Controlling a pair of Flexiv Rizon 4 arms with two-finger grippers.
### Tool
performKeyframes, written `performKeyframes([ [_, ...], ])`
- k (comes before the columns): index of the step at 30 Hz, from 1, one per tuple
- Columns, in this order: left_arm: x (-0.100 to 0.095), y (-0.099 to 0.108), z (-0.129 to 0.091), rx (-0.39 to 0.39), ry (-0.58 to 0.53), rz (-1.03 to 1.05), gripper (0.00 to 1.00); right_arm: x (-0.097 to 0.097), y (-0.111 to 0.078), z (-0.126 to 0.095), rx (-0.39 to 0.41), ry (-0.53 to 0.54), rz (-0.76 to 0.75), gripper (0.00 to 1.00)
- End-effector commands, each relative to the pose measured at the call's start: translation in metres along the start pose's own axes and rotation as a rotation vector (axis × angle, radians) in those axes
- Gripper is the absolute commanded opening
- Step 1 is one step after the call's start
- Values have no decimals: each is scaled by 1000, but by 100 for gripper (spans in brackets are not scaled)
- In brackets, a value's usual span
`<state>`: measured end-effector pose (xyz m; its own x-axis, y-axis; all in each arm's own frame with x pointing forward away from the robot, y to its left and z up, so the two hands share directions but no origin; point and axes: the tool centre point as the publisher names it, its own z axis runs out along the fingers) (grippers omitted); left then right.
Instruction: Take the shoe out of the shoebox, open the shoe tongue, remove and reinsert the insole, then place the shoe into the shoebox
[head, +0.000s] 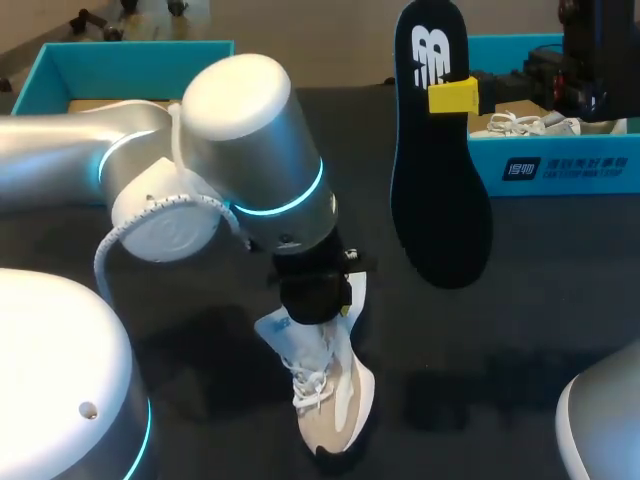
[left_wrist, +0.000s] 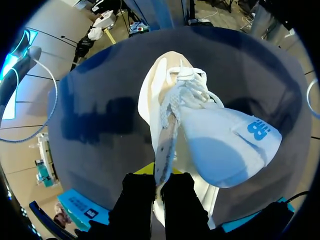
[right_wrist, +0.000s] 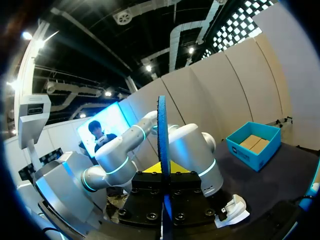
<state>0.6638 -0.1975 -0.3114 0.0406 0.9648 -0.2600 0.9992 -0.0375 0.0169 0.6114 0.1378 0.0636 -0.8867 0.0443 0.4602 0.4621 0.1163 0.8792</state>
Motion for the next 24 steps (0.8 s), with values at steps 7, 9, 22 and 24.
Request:
performKeyframes([
  [7,7,0,-6,28,21,11,0,-3,3,4,6,3,2,0],
  [9,8,1,-5,30,26,1,0,-3,3,4,6,3,2,0],
  [22,13,4,19,89,55,-31,0,-3,3,4,6,3,2,0],
  [24,13,4,23,89,58,-28,0,-3,3,4,6,3,2,0],
])
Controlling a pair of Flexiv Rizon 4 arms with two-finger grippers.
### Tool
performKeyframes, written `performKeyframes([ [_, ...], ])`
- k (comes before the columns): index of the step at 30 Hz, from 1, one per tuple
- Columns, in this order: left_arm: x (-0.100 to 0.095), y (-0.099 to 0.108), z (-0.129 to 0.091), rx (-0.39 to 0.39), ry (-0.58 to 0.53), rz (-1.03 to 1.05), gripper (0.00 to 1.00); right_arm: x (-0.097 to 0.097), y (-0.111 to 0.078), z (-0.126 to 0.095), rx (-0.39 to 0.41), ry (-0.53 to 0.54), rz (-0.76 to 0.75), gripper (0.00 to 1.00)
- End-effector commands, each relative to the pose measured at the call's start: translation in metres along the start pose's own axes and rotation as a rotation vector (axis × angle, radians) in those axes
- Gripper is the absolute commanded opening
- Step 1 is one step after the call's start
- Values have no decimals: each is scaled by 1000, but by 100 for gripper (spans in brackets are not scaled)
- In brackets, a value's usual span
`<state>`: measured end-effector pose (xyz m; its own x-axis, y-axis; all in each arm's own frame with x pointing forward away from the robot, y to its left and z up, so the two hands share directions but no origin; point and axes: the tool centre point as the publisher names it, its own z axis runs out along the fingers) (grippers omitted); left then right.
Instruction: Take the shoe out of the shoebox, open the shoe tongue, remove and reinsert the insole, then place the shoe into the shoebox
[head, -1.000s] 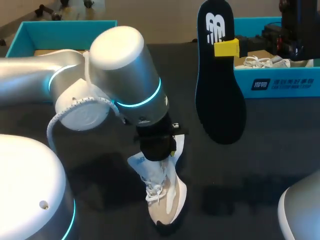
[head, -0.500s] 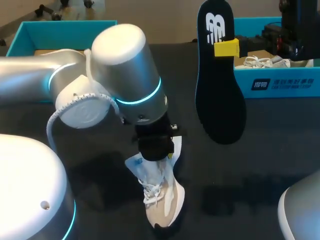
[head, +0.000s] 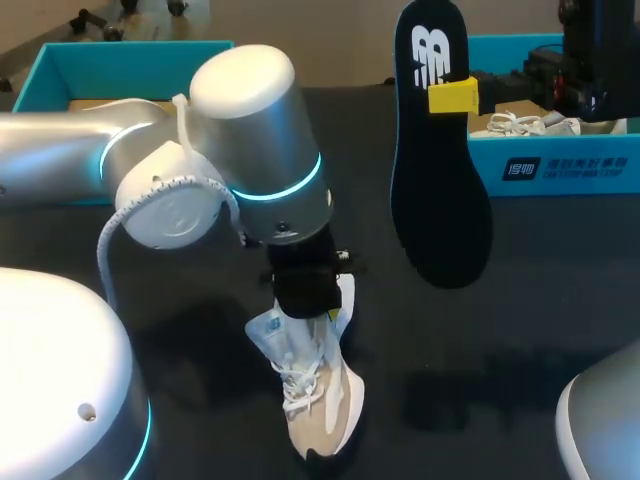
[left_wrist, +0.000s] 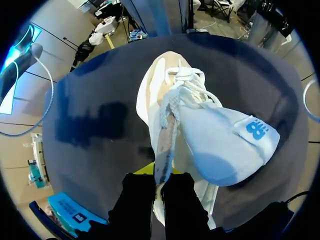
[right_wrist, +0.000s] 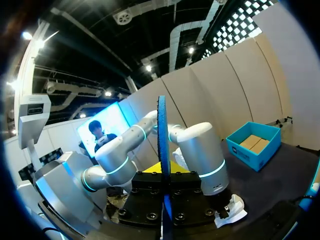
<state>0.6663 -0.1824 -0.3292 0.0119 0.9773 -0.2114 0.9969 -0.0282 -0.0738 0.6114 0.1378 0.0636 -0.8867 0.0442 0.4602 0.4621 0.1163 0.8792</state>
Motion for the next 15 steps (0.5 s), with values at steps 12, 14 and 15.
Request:
performKeyframes([
  [12,-13,4,24,-11,0,38,0,-3,3,4,6,2,2,0],
  [14,-15,5,28,-14,-11,41,0,-3,3,4,6,2,2,0],
  [15,-15,6,29,-16,-16,43,0,-3,3,4,6,2,2,0],
])
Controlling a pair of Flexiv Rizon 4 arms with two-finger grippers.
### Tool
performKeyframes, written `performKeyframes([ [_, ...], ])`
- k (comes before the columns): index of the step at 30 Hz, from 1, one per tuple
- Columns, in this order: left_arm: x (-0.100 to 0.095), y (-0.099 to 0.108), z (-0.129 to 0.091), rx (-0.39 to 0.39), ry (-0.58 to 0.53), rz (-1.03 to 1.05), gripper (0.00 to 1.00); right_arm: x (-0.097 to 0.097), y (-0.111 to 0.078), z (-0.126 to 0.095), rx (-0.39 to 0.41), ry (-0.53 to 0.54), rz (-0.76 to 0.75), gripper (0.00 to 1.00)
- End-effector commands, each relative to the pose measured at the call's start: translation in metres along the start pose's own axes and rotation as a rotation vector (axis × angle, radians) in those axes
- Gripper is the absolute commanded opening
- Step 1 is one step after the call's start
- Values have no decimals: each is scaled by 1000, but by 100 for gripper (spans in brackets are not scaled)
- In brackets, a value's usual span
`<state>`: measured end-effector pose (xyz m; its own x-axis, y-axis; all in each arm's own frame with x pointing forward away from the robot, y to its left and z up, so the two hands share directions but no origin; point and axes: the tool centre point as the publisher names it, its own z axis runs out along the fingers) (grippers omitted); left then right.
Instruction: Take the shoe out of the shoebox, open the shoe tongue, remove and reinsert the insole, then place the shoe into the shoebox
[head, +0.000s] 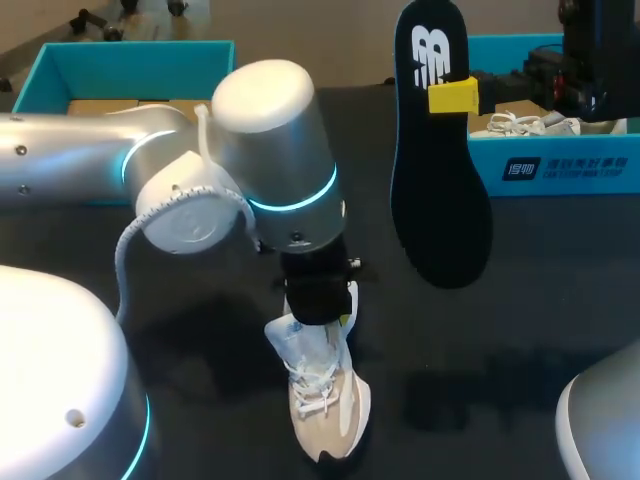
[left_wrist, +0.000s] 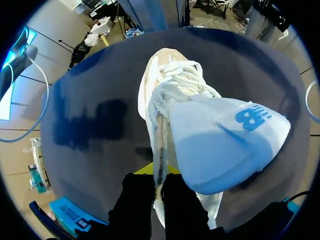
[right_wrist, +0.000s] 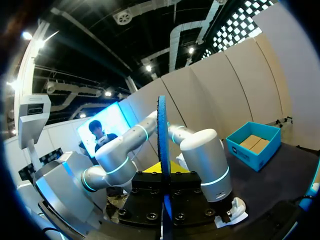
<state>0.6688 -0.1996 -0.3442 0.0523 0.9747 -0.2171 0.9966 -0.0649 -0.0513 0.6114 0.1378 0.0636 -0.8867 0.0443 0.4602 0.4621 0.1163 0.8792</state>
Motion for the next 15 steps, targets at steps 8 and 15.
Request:
performKeyframes([
  [8,-9,6,20,-4,-27,22,0,-3,3,4,6,3,2,0],
  [15,-18,5,23,-1,-27,46,0,-3,3,4,6,3,2,0],
])
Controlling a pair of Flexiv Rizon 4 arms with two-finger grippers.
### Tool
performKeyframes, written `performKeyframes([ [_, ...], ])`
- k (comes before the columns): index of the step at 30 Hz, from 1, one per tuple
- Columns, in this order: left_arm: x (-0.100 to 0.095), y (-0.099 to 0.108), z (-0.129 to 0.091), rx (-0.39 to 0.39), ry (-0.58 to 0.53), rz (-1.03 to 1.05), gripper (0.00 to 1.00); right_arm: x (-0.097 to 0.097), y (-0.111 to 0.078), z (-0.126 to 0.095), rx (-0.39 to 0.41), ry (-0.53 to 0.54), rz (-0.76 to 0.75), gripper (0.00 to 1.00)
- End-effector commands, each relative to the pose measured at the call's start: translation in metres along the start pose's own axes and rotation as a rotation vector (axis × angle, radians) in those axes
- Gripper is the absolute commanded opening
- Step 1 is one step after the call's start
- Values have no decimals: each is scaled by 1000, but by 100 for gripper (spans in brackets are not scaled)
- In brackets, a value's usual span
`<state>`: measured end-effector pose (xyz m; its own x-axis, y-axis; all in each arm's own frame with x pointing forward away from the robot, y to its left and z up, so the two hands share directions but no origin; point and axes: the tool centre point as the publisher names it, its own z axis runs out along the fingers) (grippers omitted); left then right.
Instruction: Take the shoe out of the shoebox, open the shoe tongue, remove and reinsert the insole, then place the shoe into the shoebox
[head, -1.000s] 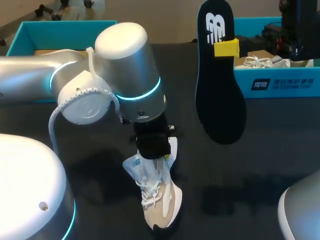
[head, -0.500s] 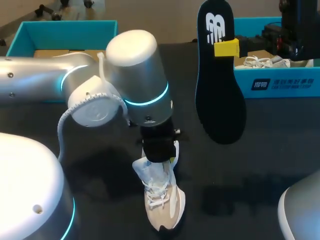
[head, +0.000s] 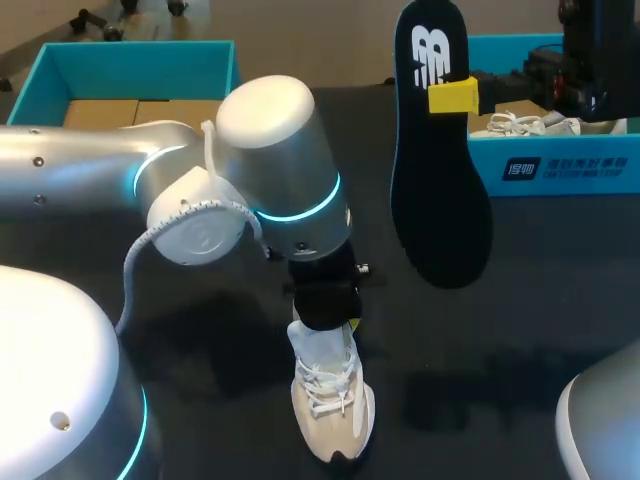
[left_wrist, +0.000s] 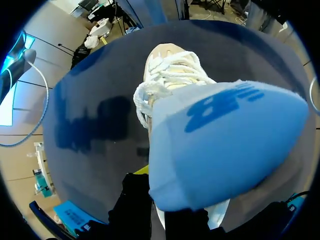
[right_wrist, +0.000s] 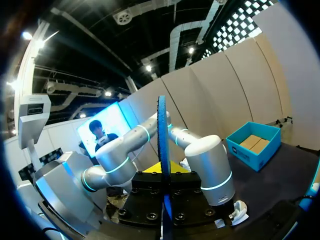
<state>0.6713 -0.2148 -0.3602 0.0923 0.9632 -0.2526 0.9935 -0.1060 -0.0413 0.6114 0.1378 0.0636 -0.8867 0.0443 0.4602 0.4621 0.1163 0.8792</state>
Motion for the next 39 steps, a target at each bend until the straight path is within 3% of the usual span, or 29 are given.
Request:
performKeyframes([
  [1,-7,1,5,-1,8,5,0,-3,3,4,6,2,2,0],
  [4,-10,2,5,0,2,8,3,-3,3,4,6,2,2,0],
  [7,-11,2,6,0,-3,6,28,-3,3,4,6,2,2,0],
  [13,-11,6,2,-3,-31,-10,49,-3,3,4,6,2,2,0],
  [15,-10,7,-2,-10,-46,-24,72,-3,3,4,6,2,2,0],
  [17,-10,8,-7,-19,-63,-33,76,-3,3,4,6,2,2,0],
  [19,-9,11,-15,-34,-91,-45,87,-3,3,4,6,2,2,0],
  [20,-9,12,-21,-51,-110,-48,97,-3,3,4,6,2,2,0],
  [21,-9,13,-26,-57,-124,-50,100,-3,3,4,6,2,2,0],
  [39,-14,20,-150,-193,-576,-26,100,-3,3,4,6,2,2,0],
])
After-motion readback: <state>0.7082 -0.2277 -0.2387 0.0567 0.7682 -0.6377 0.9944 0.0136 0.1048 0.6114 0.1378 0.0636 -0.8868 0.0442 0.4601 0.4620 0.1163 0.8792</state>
